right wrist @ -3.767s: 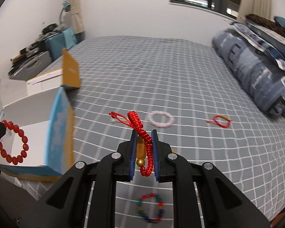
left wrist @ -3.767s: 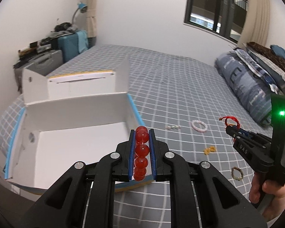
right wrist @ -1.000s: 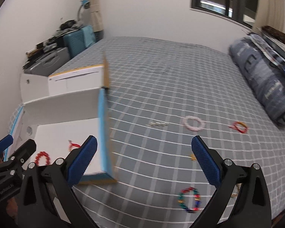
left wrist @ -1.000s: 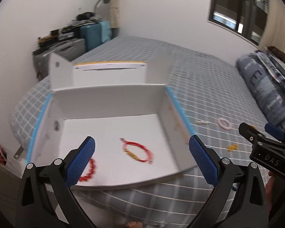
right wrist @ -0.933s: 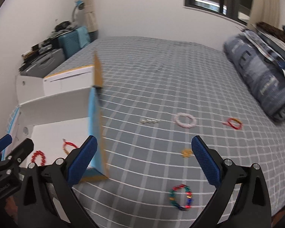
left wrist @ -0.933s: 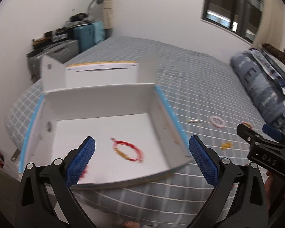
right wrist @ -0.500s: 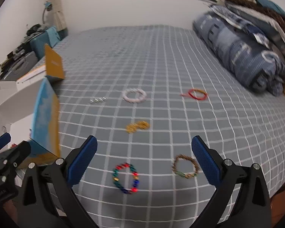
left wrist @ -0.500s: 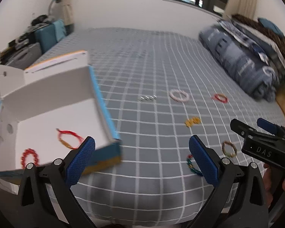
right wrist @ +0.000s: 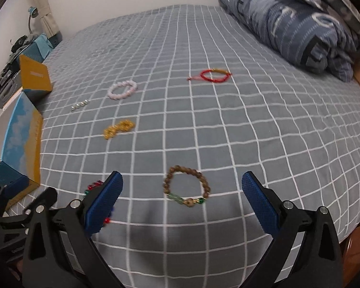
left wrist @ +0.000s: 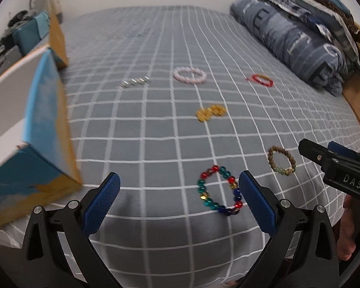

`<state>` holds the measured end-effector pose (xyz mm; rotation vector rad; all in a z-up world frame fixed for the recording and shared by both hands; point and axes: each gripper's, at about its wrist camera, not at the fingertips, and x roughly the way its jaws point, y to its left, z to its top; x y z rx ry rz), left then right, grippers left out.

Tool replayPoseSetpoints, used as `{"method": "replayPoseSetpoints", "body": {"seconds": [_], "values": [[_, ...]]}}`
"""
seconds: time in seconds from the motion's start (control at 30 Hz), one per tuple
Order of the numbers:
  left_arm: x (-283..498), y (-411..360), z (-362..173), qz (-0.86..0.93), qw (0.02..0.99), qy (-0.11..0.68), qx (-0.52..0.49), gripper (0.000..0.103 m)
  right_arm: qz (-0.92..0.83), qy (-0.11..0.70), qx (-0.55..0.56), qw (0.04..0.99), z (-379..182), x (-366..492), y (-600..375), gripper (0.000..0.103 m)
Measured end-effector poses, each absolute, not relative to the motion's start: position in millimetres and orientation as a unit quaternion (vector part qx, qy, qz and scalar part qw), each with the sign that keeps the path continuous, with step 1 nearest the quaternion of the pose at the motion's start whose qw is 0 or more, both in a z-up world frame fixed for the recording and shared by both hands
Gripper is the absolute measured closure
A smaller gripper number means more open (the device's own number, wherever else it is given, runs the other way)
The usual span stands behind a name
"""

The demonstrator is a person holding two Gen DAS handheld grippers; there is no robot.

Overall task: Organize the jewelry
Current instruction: 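Move both tools back over the remaining bracelets on the bed, then grasp the multicolour glass bead bracelet with the left tool while the right tool grasps the brown wooden bracelet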

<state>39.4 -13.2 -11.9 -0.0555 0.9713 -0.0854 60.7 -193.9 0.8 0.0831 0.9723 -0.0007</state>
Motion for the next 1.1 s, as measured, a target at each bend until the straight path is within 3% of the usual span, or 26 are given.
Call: {"method": "replayPoseSetpoints", "body": {"seconds": [0.63, 0.8, 1.1], "values": [[59, -53, -59, -0.059, 0.865, 0.499, -0.01, 0.006, -0.027, 0.51, 0.044, 0.859, -42, 79, -216, 0.009], [62, -57, -64, -0.061, 0.862, 0.503, -0.007, 0.007, -0.029, 0.52, 0.039, 0.853, -47, 83, -214, 0.021], [64, -56, -69, -0.06, 0.856, 0.514, -0.003, 0.029, -0.034, 0.541, 0.039, 0.839, -58, 87, -215, 0.053]]}}
